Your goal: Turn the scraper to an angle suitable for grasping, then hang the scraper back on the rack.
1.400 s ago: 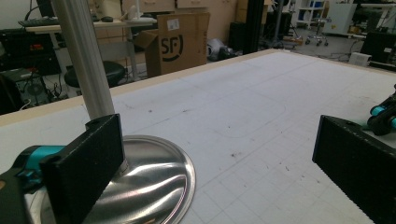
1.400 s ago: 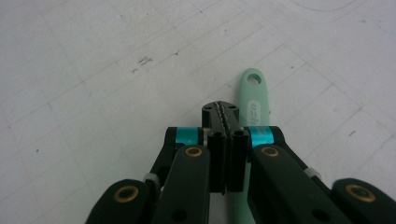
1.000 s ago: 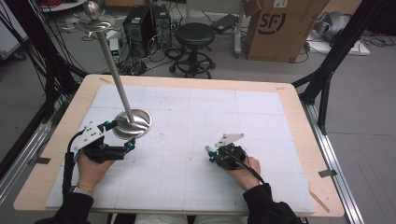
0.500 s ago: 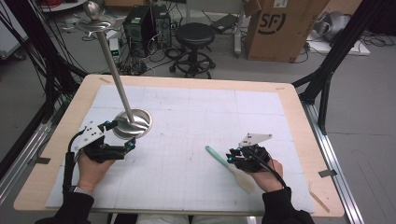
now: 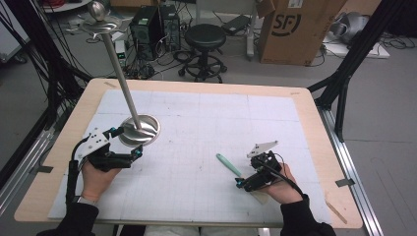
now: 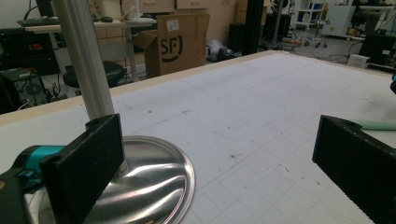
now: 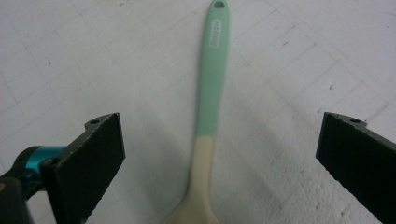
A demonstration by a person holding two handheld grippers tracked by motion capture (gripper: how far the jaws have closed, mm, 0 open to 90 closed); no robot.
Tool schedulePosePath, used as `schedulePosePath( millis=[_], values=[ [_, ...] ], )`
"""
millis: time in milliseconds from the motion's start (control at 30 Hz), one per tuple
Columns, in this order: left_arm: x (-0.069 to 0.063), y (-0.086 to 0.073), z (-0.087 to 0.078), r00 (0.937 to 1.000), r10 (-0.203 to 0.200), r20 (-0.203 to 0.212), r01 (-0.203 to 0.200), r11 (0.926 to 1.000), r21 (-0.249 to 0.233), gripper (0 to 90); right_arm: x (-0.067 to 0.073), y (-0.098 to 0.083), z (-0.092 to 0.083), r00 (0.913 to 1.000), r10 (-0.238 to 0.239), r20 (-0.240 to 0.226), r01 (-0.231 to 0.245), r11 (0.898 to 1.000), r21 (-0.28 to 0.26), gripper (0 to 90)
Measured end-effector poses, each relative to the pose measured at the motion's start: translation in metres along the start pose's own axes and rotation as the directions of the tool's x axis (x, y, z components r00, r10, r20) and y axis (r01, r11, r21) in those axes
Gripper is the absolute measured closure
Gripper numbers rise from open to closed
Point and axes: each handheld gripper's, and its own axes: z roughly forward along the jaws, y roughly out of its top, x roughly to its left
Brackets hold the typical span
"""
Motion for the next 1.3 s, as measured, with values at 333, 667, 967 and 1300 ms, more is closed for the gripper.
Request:
schedulePosePath(
  millis=[333, 667, 967, 1300],
  values=[
    [-0.001, 0.000, -0.003, 1.0000, 0.006, -0.001, -0.006, 0.9999, 0.009, 2.7, 0.008, 0.007, 0.007, 0.9995, -0.029, -0.014, 0.030, 0.994, 0.105, 6.0],
    [-0.002, 0.000, -0.003, 1.0000, 0.009, 0.001, -0.009, 0.9999, 0.014, 2.7, 0.016, 0.021, 0.012, 0.9956, -0.092, 0.019, 0.084, 0.963, 0.258, 35.0],
    [0.000, -0.001, -0.003, 0.9999, 0.003, -0.010, -0.003, 0.9998, 0.019, 2.7, 0.018, 0.026, 0.016, 0.9957, -0.088, 0.031, 0.073, 0.942, 0.327, 53.0],
    [0.000, -0.001, -0.003, 0.9999, 0.006, -0.010, -0.006, 0.9998, 0.017, 2.7, 0.021, 0.028, 0.015, 0.9971, -0.073, 0.021, 0.060, 0.921, 0.385, 67.1]
  ],
)
